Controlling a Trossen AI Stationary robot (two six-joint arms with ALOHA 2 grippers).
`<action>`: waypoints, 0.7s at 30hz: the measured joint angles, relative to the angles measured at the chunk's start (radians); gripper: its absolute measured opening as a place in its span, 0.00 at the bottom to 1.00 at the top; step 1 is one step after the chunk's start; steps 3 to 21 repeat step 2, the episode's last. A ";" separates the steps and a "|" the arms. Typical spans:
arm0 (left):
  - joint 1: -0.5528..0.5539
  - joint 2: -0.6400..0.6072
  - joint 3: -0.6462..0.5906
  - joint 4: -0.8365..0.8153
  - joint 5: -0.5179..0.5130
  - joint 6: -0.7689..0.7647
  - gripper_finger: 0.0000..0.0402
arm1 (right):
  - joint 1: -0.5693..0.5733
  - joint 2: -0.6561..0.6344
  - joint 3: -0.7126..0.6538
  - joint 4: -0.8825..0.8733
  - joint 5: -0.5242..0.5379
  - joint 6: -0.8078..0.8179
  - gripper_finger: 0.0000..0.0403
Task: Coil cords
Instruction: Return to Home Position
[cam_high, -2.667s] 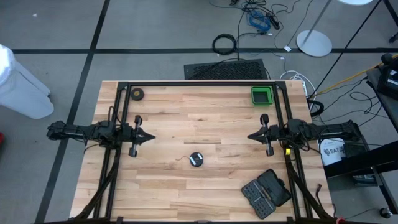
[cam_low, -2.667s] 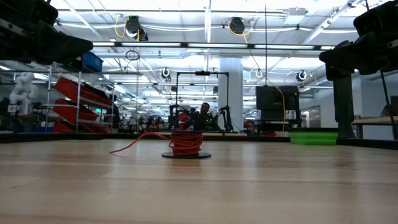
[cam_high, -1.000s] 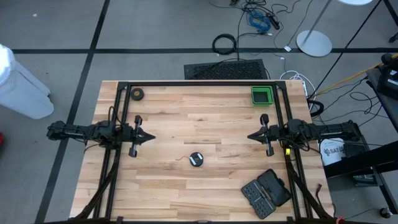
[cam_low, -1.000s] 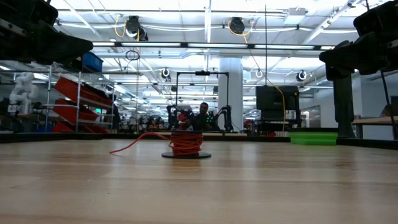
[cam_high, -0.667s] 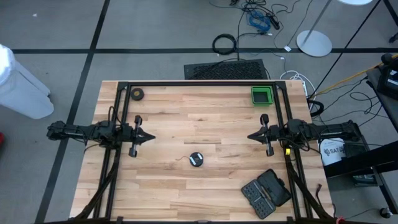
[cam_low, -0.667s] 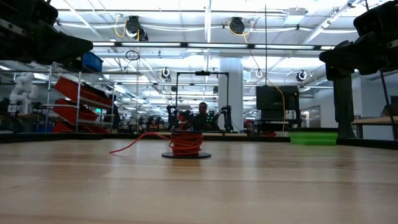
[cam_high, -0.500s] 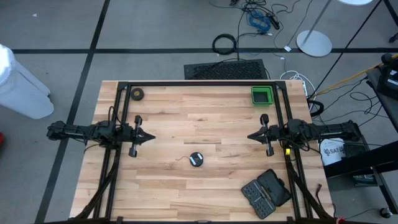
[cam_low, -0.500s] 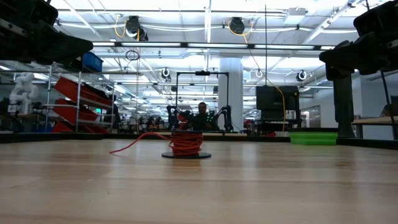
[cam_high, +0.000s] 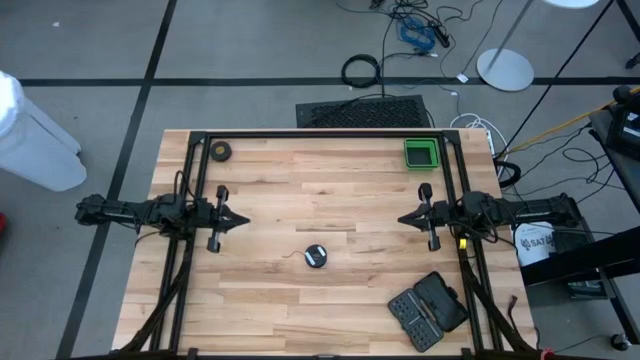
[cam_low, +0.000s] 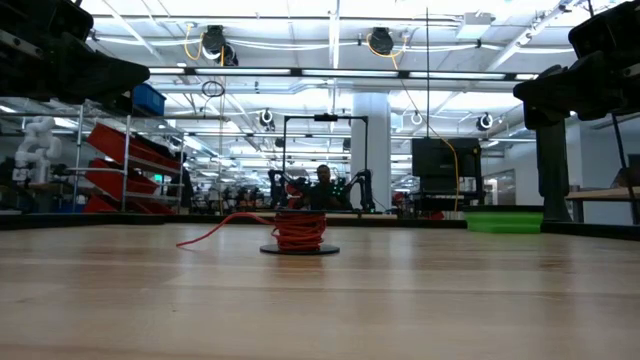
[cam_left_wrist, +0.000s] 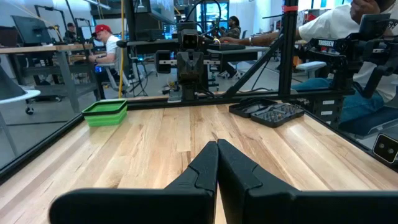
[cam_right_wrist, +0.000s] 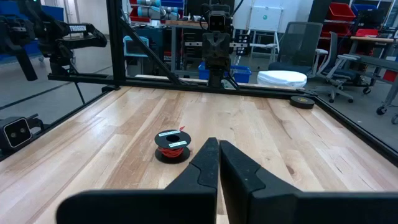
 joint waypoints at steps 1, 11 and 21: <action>0.000 0.000 0.000 0.000 0.000 0.000 0.03 | 0.000 0.000 0.000 0.000 0.000 0.000 0.00; 0.000 0.000 0.000 0.000 0.000 0.000 0.03 | 0.000 0.000 0.000 0.000 0.000 0.000 0.00; 0.000 0.000 0.000 0.000 0.000 0.000 0.03 | 0.000 0.000 0.000 0.000 0.000 0.000 0.00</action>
